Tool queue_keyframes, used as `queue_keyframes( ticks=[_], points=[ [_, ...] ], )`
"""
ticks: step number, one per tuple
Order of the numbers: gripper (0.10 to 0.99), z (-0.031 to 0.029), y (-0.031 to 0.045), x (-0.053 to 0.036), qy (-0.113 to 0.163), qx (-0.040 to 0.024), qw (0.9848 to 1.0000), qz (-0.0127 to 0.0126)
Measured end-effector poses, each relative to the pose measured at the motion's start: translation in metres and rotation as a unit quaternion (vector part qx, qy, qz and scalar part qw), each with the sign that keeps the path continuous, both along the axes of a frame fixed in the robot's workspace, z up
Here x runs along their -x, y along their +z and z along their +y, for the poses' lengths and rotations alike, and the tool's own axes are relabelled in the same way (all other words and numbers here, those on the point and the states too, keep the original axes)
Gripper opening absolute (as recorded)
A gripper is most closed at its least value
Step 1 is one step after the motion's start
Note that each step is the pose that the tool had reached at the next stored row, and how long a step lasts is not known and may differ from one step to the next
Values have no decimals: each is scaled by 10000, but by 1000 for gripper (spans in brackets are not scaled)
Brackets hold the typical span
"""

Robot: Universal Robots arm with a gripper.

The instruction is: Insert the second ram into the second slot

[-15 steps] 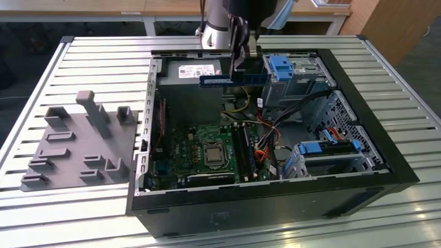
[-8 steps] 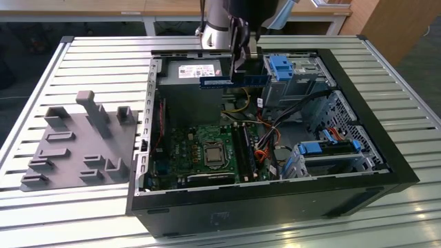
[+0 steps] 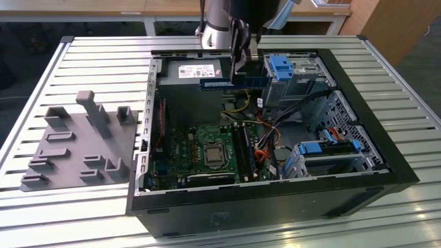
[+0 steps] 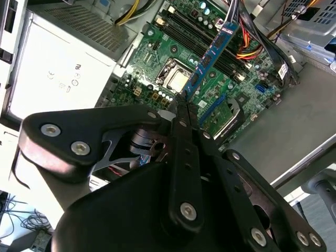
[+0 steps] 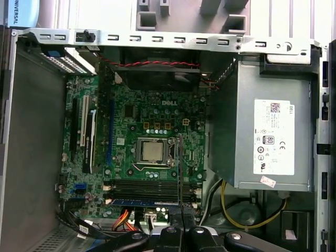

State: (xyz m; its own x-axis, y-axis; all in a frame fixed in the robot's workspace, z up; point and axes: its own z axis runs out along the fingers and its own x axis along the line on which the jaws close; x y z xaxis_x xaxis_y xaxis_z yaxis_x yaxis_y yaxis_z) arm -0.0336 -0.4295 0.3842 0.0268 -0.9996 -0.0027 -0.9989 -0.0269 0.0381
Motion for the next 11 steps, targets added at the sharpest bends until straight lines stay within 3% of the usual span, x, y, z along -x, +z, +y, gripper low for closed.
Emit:
queue_keyframes(
  ticks=[11],
  points=[
    [118, -125, 0, 0, 0, 1, 10000, 0]
  ],
)
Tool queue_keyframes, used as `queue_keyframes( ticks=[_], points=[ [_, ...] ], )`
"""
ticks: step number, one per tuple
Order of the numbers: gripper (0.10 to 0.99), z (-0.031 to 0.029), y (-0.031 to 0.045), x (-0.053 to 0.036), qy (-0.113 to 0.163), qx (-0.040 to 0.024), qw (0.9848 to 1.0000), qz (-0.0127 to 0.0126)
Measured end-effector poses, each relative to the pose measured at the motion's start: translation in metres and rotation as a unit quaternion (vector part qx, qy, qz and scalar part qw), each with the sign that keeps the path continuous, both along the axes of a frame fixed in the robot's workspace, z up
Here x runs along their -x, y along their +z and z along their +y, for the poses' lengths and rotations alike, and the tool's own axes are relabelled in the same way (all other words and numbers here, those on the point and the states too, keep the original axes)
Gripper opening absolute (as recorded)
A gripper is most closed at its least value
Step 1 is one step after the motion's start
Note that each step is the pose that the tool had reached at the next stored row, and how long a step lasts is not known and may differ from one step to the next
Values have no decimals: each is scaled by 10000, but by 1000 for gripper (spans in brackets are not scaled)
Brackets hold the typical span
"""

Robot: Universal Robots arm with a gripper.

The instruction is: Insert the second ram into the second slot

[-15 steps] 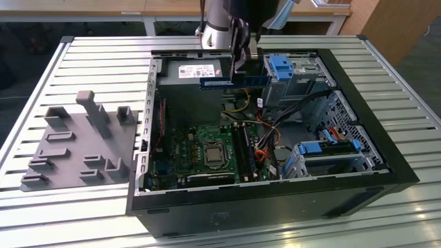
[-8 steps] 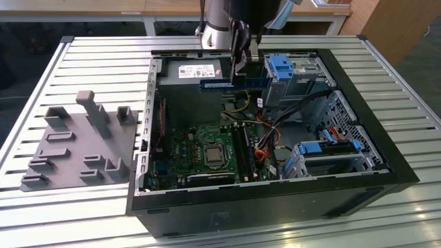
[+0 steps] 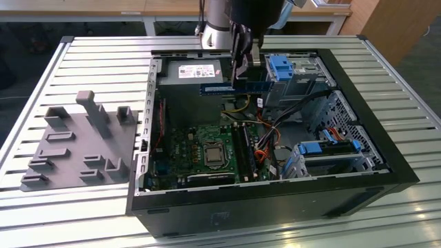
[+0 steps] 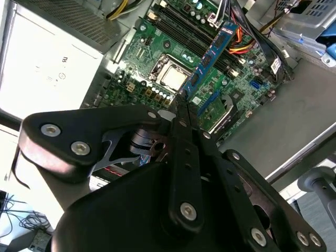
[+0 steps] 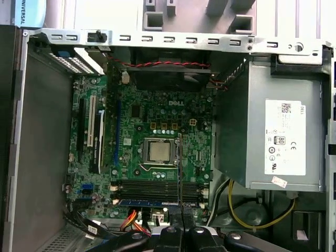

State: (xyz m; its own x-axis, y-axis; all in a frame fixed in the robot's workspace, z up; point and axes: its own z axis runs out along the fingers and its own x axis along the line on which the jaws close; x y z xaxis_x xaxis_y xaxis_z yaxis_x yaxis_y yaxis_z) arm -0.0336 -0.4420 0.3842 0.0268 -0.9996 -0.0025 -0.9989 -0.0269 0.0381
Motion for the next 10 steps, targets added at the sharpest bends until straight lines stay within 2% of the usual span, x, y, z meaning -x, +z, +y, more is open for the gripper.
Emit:
queue_keyframes(
  ticks=[6, 10],
  points=[
    [118, -79, 0, 0, 0, 0, 10000, 0],
    [118, -107, -1, 1, 0, 0, 10000, 0]
  ],
)
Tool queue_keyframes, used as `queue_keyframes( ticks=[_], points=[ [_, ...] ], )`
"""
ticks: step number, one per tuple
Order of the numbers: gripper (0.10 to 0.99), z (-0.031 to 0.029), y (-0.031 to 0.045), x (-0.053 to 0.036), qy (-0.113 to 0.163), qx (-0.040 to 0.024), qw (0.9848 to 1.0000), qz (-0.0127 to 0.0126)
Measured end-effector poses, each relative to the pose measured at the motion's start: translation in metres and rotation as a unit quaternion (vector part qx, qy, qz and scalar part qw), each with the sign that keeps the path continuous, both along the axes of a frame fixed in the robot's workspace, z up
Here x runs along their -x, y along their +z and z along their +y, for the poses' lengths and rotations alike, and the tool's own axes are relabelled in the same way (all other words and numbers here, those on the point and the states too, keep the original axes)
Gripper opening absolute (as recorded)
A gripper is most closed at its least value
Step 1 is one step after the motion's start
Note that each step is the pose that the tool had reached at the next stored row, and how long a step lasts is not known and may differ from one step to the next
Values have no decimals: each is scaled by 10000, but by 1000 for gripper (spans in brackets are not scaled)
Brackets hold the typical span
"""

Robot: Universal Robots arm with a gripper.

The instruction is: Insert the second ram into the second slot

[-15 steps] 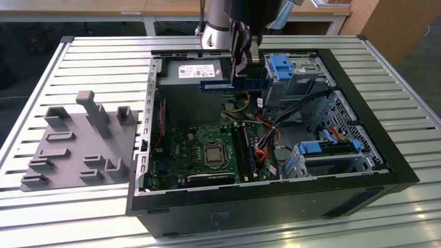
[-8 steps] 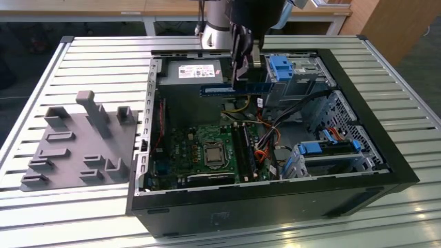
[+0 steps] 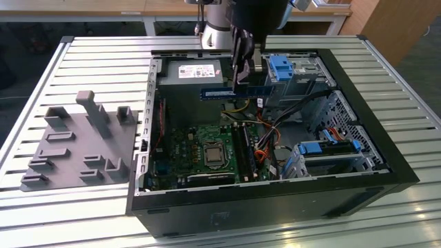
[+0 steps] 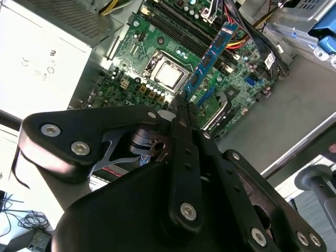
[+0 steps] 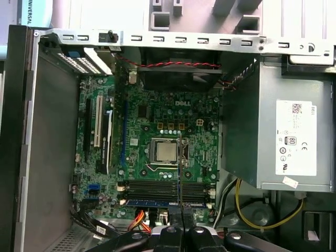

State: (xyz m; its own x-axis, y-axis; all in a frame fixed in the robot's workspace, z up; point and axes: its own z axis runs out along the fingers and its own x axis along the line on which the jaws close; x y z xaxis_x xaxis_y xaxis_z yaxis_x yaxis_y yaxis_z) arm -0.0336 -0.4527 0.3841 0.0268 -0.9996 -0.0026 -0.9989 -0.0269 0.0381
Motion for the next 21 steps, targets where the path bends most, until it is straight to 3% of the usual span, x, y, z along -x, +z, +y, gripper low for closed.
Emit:
queue_keyframes(
  ticks=[21],
  points=[
    [118, -5, -1, -1, -367, 1, 9993, 0]
  ],
)
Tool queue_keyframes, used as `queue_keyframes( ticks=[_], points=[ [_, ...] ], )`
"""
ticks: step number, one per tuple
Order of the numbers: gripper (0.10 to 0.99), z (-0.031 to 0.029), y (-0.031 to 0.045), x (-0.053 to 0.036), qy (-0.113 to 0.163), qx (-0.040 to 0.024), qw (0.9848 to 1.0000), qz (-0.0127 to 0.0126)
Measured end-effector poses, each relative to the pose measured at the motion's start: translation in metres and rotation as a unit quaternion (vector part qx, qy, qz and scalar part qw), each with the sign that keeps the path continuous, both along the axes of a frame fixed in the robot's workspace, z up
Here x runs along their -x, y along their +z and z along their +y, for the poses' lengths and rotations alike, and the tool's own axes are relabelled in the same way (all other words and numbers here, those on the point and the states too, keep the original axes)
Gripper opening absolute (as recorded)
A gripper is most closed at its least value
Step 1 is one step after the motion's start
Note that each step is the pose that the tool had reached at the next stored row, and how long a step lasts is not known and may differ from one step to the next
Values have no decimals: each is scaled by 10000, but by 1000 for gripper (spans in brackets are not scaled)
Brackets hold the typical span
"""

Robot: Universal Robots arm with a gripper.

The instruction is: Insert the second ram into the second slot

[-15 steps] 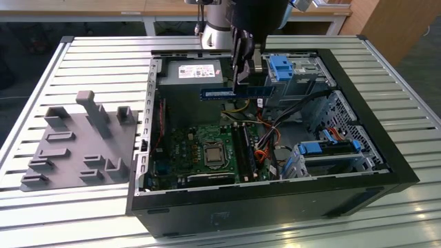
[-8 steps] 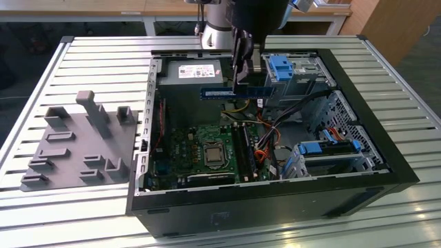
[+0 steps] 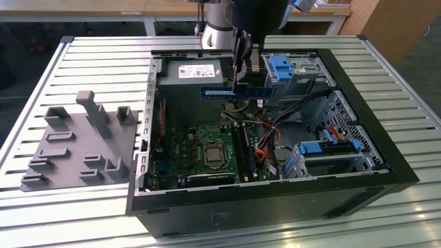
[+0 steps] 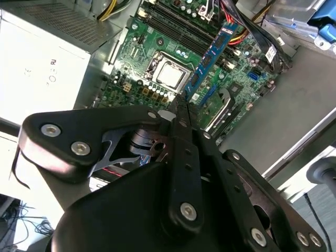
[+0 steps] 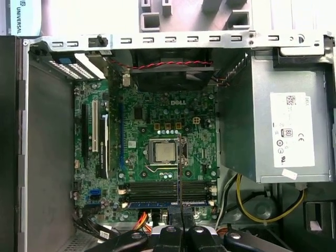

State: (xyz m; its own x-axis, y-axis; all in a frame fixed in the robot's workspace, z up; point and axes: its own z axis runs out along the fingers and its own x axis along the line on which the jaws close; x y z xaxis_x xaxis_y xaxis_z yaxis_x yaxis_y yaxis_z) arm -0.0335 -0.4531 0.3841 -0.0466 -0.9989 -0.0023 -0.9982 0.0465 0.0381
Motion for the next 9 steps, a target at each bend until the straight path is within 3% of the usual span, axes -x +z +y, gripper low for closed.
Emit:
queue_keyframes(
  ticks=[9],
  points=[
    [118, 0, 0, 0, -215, 0, 9998, 0]
  ],
)
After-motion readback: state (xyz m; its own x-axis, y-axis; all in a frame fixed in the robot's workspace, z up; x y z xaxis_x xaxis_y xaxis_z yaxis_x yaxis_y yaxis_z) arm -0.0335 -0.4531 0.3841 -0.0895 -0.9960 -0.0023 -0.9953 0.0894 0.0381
